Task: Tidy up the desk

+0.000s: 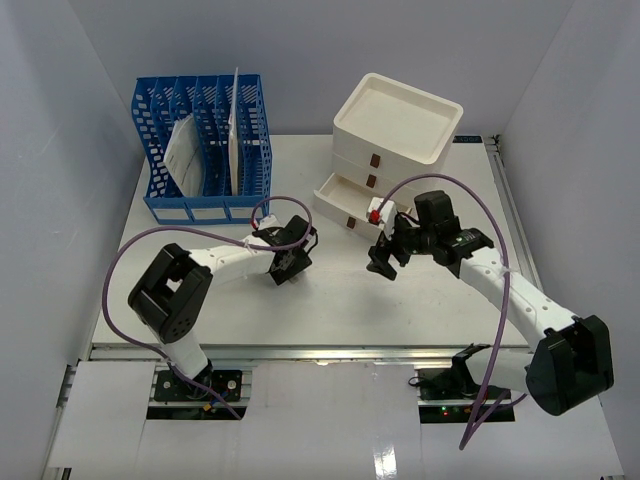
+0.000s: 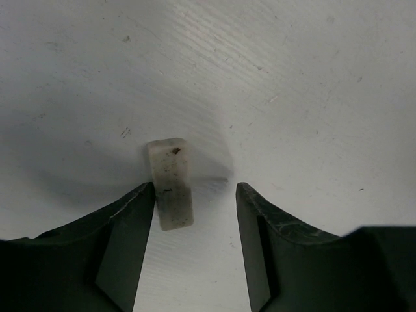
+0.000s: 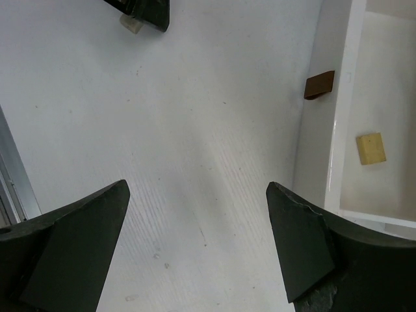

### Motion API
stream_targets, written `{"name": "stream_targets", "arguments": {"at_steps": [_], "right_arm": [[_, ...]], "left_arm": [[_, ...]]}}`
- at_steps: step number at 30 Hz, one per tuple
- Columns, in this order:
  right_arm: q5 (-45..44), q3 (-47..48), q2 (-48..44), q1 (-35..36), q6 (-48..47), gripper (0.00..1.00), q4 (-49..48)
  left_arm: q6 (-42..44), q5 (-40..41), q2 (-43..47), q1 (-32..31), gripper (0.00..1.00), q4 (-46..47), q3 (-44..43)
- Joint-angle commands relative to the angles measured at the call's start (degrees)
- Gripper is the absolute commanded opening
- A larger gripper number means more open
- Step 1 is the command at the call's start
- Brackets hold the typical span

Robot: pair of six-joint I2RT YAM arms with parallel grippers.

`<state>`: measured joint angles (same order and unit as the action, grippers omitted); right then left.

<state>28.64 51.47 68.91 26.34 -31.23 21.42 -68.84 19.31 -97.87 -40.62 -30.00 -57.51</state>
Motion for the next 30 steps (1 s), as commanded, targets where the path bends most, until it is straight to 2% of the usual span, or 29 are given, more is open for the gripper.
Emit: {"name": "stream_targets", "arguments": {"at_steps": [1, 6, 8, 11, 15, 16, 20, 24, 30], "right_arm": [[7.00, -1.11, -3.99, -2.10, 0.91, 0.92, -3.14], [8.66, -1.83, -5.78, -3.86, 0.56, 0.92, -3.05], [9.60, -2.14, -6.51, -4.72, 0.44, 0.92, -3.05], [11.52, -3.04, -7.30, -5.57, 0.23, 0.92, -3.05], [12.69, -3.48, -8.31, -7.13, 0.01, 0.92, -3.05], [12.74, -3.48, -8.60, -7.42, -0.04, 0.92, -3.05], [13.22, -3.72, -9.08, -8.79, -0.23, 0.92, -3.30], [13.75, -4.01, -9.15, -10.02, -0.42, 0.92, -3.49], [15.23, -4.54, -9.50, -12.13, -0.67, 0.92, -3.85]], "left_arm": [[3.43, -2.42, -6.10, 0.37, 0.53, -6.99, 4.20], [6.91, -3.59, -5.00, 0.37, 0.45, -6.55, 4.67], [8.32, -4.19, -3.87, 0.37, 0.36, -5.82, 3.92], [9.79, -5.19, -2.42, 0.37, 0.30, -5.37, 1.88], [10.46, -9.45, 1.33, 0.28, 0.12, -1.63, -1.83], [10.41, -10.23, 1.87, 0.28, 0.11, -0.23, -2.84], [10.66, -12.88, 1.40, 0.35, 0.10, 3.66, -10.72], [10.32, -13.05, -3.72, 0.57, 0.11, 5.88, -20.13], [4.94, -14.87, -15.68, 3.41, 0.21, 6.96, -37.32]]}}
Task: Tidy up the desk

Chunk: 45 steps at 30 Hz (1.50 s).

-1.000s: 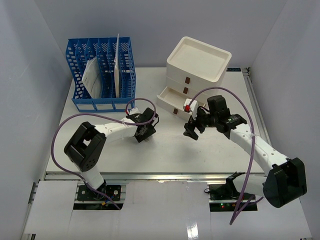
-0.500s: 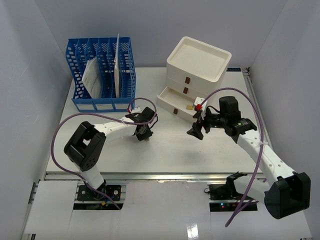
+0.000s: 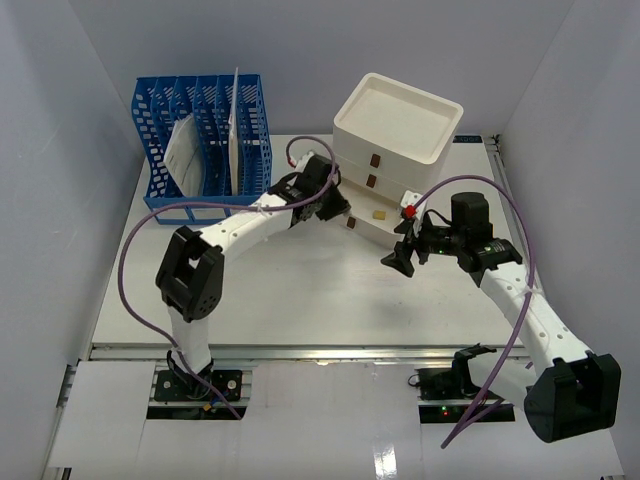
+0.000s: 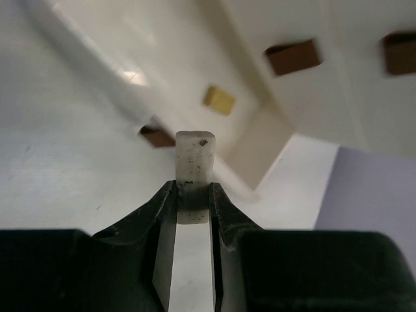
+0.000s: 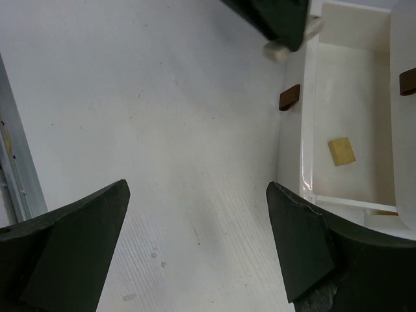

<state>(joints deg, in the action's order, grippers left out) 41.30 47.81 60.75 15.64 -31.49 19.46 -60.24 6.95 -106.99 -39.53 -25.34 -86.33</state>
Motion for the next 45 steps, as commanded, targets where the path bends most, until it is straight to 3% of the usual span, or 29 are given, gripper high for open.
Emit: {"name": "stream_targets", "arguments": {"at_steps": [1, 3, 6, 9, 14, 17, 19, 20, 23, 24, 26, 30, 34, 36, 38, 41, 43, 45], "right_arm": [[2.76, -0.94, -1.40, -1.79, -0.41, 0.92, -1.95], [3.08, -1.23, -1.33, -2.50, -0.41, 0.92, -2.15], [2.77, -1.39, -0.94, -3.56, -0.41, 0.92, -1.84], [4.25, -1.49, 0.16, -3.69, -3.25, 0.93, -0.08], [9.92, -1.80, 2.63, -2.39, -16.35, 0.88, 5.82], [5.85, -2.10, 3.18, 3.14, -25.43, 0.81, 7.76], [-0.54, -1.67, 4.45, 8.48, -31.92, 0.70, 8.31], [-2.98, 0.21, 5.49, 10.48, -32.39, 0.53, 8.31], [-10.52, 7.91, 16.93, 15.63, -29.06, 0.19, 8.59], [-13.69, 10.58, 20.52, 17.22, -27.07, 0.13, 8.49], [-20.97, 16.04, 28.33, 18.64, -20.91, 0.09, 7.64], [-35.65, 24.95, 40.68, 20.08, -12.02, 0.09, 2.69], [-57.28, 34.33, 53.12, 18.10, -6.29, 0.09, 1.23], [-64.66, 39.09, 56.20, 16.52, -4.31, 0.08, -1.75], [-70.46, 40.09, 57.10, 15.15, -3.67, 0.14, -7.13], [-75.17, 35.39, 54.77, 14.42, -7.56, 0.40, -17.74], [-75.99, 32.79, 53.99, 14.50, -11.71, 0.71, -22.70], [-75.04, 32.10, 53.97, 14.14, -12.34, 0.82, -23.33]], "left_arm": [[-4.61, -3.04, -7.77, 2.91, 0.27, 2.11, -11.29], [-5.48, -4.40, -11.37, 3.68, 0.40, 1.96, -16.11], [-3.91, -4.73, -14.57, 4.00, 0.72, 2.05, -20.96], [-1.77, -4.84, -14.01, 4.20, 0.89, 2.31, -22.02], [8.04, -6.32, -7.55, 4.46, 0.89, 5.53, -17.75], [17.19, -10.51, -0.59, 4.46, 0.89, 11.04, -10.47], [26.67, -15.51, 9.16, 4.46, 0.89, 19.63, 1.58], [28.88, -16.83, 12.99, 4.46, 0.89, 22.69, 6.54], [33.28, -19.88, 28.69, 4.76, 0.89, 33.85, 25.54], [33.75, -20.45, 33.41, 4.81, 0.90, 36.69, 30.83], [33.34, -20.56, 44.47, 4.90, 0.91, 36.99, 41.83], [30.78, -19.32, 65.37, 5.12, 0.93, 33.04, 55.25], [27.85, -16.34, 78.25, 5.12, 0.97, 26.44, 63.04], [26.71, -14.84, 82.94, 5.14, 0.98, 24.04, 64.94], [25.80, -14.16, 86.01, 5.17, 0.98, 22.80, 66.36], [24.49, -14.33, 86.16, 5.12, 0.98, 24.06, 68.34], [23.48, -14.82, 83.78, 5.16, 0.98, 26.72, 69.32], [22.72, -15.91, 80.00, 5.08, 0.98, 29.79, 69.66]]}}
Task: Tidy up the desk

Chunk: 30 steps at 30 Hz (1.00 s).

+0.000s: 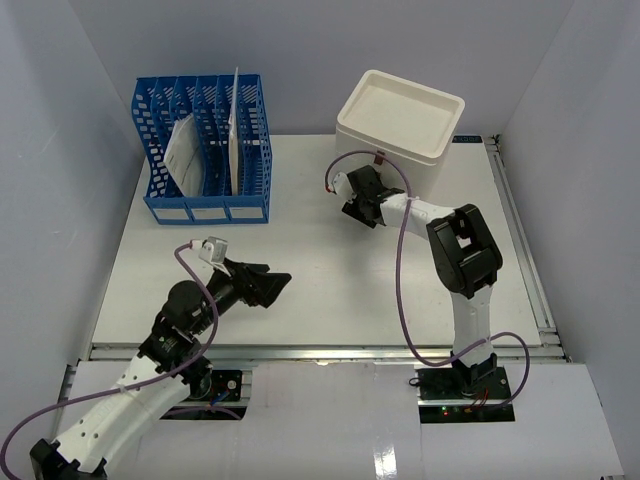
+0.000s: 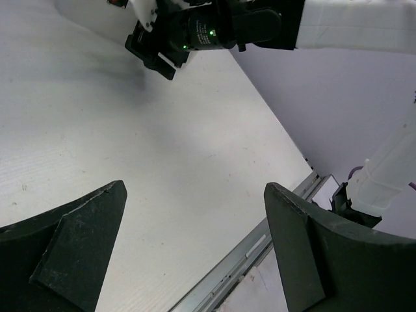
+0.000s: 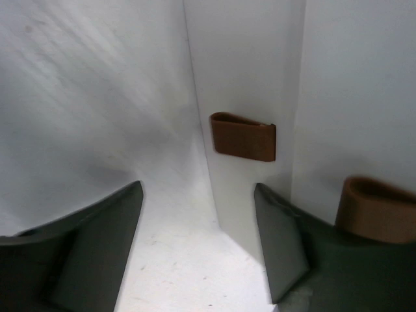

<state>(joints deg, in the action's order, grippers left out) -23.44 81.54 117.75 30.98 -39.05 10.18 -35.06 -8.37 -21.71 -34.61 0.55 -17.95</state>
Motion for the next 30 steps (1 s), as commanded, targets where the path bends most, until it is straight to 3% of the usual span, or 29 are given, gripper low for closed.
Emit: {"name": "stream_targets", "arguments": {"at_steps": [1, 4, 7, 9, 10, 14, 18, 23, 25, 27, 30], "right_arm": [[-9.72, -1.80, -2.98, -1.41, -5.10, 0.88, -14.04], [-4.13, -1.30, -3.31, -1.77, -4.81, 0.92, -10.56], [17.49, 2.97, -6.15, -2.06, -6.24, 0.89, 8.13], [36.53, 0.75, -12.04, -2.77, -12.05, 0.88, 17.21], [37.10, -0.35, -14.08, -2.86, -12.12, 0.88, 18.94], [52.83, -5.73, -24.34, -3.46, -11.05, 0.96, 22.49], [48.08, -7.61, -30.14, -5.00, -7.59, 0.98, 21.11], [38.12, -6.02, -28.11, -8.33, -10.07, 0.94, 21.36], [34.75, -5.26, -25.19, -9.02, -12.19, 0.72, 21.15], [32.04, -3.12, -21.94, -9.27, -12.48, 0.38, 21.20], [27.38, 0.39, -16.27, -9.36, -10.87, 0.31, 19.94]], "left_arm": [[-2.99, -0.97, -6.98, 0.16, 0.98, 5.34, 1.33], [-3.44, -2.38, -12.07, 0.22, 0.98, 10.06, 0.93], [-3.09, -3.57, -15.87, 0.25, 0.98, 12.00, 0.03], [-1.55, -3.76, -17.49, 0.17, 0.98, 13.06, -0.36], [-0.79, -3.75, -17.76, 0.24, 0.98, 13.02, -0.73], [6.21, -3.18, -18.15, 0.24, 0.98, 8.86, -4.47], [12.23, -1.60, -17.33, 0.25, 0.98, 2.83, -9.38], [15.63, 0.12, -14.64, 0.24, 0.98, -4.73, -13.42], [15.48, 0.47, -12.86, 0.21, 0.98, -6.74, -13.36], [14.80, 0.63, -9.94, 0.22, 0.98, -7.59, -12.55], [13.98, 0.86, -6.98, 0.23, 0.98, -8.75, -11.62]]}}
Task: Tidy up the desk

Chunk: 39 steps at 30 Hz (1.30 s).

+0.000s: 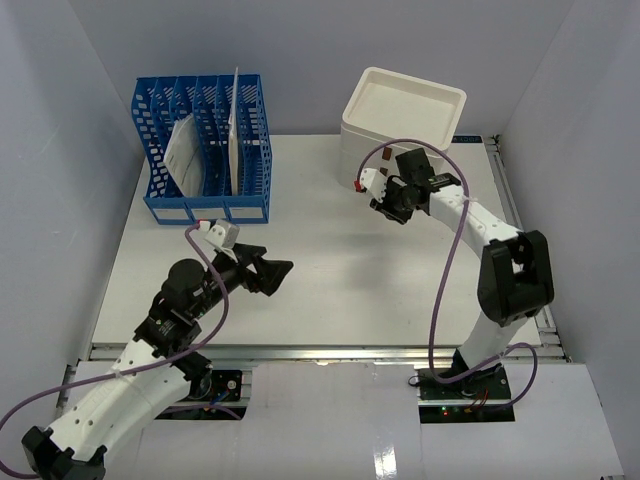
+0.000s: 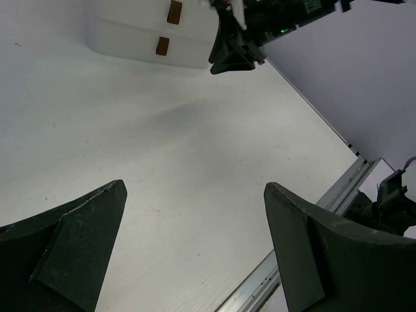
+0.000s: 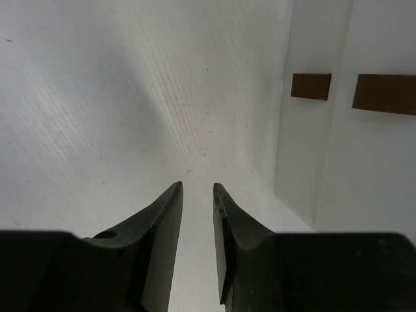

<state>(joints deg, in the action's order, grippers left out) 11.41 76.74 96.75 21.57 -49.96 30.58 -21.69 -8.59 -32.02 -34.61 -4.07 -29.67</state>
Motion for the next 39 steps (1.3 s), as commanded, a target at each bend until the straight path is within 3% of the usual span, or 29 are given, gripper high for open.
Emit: {"name": "stream_targets", "arguments": {"at_steps": [1, 4, 6, 10, 15, 18, 21, 24, 28, 32, 34, 39], "right_arm": [[-9.65, 6.01, 6.06, 0.05, 0.91, 0.31, -2.24], [-20.35, 7.19, 9.28, -0.06, 3.53, 0.38, -10.70], [-27.70, 7.61, 10.87, -0.67, 4.87, 0.48, -16.36], [-33.00, 8.68, 12.93, -0.83, 3.02, 0.65, -21.51], [-22.49, 5.34, 8.74, -0.27, 0.08, 0.69, -17.85], [-7.13, 4.50, 5.39, -0.04, -3.50, 0.69, -9.77], [-1.94, 5.93, 3.89, 0.18, -3.68, 0.68, -8.37], [-8.79, 9.83, 5.12, 0.22, 0.19, 0.66, -12.73], [-26.30, 14.23, 9.77, -0.29, 5.13, 0.70, -19.48], [-30.90, 18.86, 13.81, -0.83, 8.83, 0.75, -19.35], [-26.85, 17.48, 12.68, -0.83, 8.83, 0.75, -18.12], [6.86, 14.04, 4.20, -0.87, 2.70, 0.80, 0.59]], "left_arm": [[0.29, 1.22, 4.22, 0.24, 0.98, -4.65, 0.30], [-0.22, 1.56, 6.21, 0.24, 0.98, -6.26, 0.41], [-0.77, 1.72, 7.42, 0.16, 0.98, -7.34, 0.57], [-0.90, 2.35, 8.91, 0.25, 0.98, -8.95, 0.50], [-0.99, 2.94, 11.37, 0.25, 0.98, -10.58, 1.08], [-1.16, 2.85, 12.21, 0.25, 0.98, -10.99, 1.26], [-1.47, 2.70, 12.42, 0.25, 0.98, -11.36, 0.93], [-1.89, 2.70, 12.88, 0.25, 0.98, -12.03, 0.41], [-2.39, 3.02, 14.39, 0.24, 0.98, -13.23, -0.09], [-2.57, 3.33, 16.14, 0.17, 0.98, -14.88, -0.59], [-2.57, 3.53, 16.66, 0.21, 0.98, -15.56, -0.99], [-2.03, 3.62, 17.65, 0.20, 0.98, -16.76, -2.37]]}}
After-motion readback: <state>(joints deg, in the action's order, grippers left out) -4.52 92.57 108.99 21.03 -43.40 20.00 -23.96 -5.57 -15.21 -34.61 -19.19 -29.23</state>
